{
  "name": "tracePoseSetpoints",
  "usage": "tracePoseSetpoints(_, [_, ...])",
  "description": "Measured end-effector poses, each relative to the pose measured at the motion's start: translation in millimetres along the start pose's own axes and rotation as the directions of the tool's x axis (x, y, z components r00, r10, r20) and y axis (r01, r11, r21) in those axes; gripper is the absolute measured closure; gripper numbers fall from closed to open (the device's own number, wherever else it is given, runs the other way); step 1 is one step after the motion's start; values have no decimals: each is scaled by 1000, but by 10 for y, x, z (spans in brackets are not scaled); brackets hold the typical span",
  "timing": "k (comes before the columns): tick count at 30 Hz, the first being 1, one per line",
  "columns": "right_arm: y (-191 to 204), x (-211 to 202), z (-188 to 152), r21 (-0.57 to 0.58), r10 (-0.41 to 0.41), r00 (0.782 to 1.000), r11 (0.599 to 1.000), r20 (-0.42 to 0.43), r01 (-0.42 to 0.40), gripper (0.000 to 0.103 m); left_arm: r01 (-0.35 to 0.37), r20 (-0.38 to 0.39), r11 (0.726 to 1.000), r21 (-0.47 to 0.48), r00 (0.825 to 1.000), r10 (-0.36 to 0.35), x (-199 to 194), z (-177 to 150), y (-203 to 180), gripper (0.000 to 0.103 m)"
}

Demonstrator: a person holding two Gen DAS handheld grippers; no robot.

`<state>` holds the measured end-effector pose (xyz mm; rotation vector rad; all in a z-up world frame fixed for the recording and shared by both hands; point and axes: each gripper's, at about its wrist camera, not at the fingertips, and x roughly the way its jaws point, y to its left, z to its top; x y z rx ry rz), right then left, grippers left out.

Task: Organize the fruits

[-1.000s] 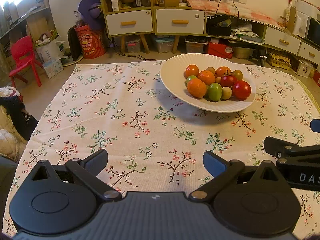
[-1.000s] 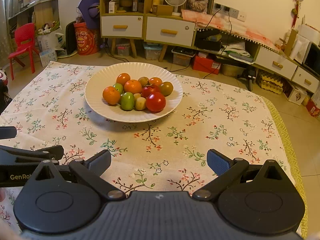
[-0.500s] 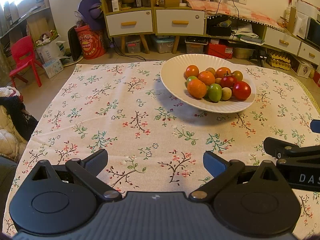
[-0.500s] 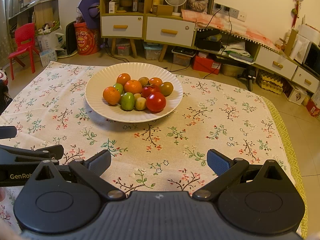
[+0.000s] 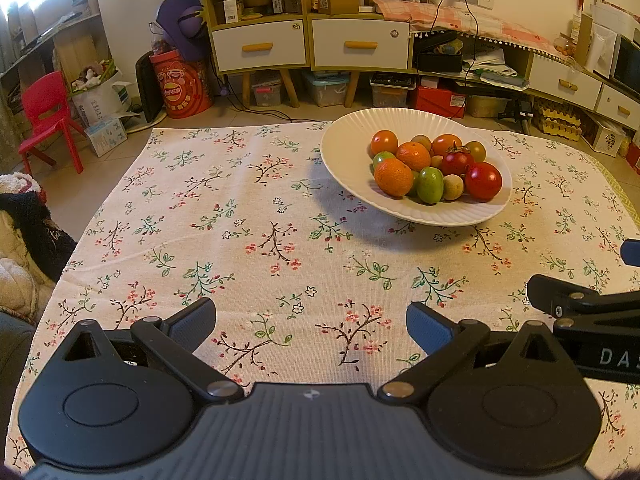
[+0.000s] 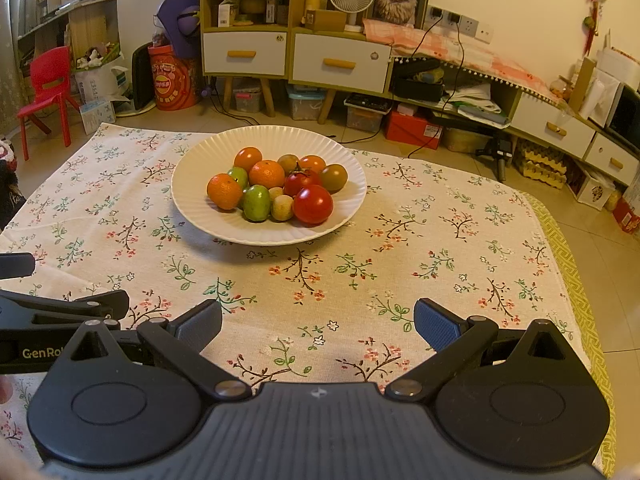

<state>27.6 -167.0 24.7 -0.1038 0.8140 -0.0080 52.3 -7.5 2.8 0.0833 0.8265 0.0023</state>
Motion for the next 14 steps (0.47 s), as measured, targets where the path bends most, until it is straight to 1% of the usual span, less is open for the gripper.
tracePoseSetpoints(14, [18,11,-11,-5,4,1000,1000,0,-4,1,-3,-15,1000,-7,1000,3,1,-8,4,3])
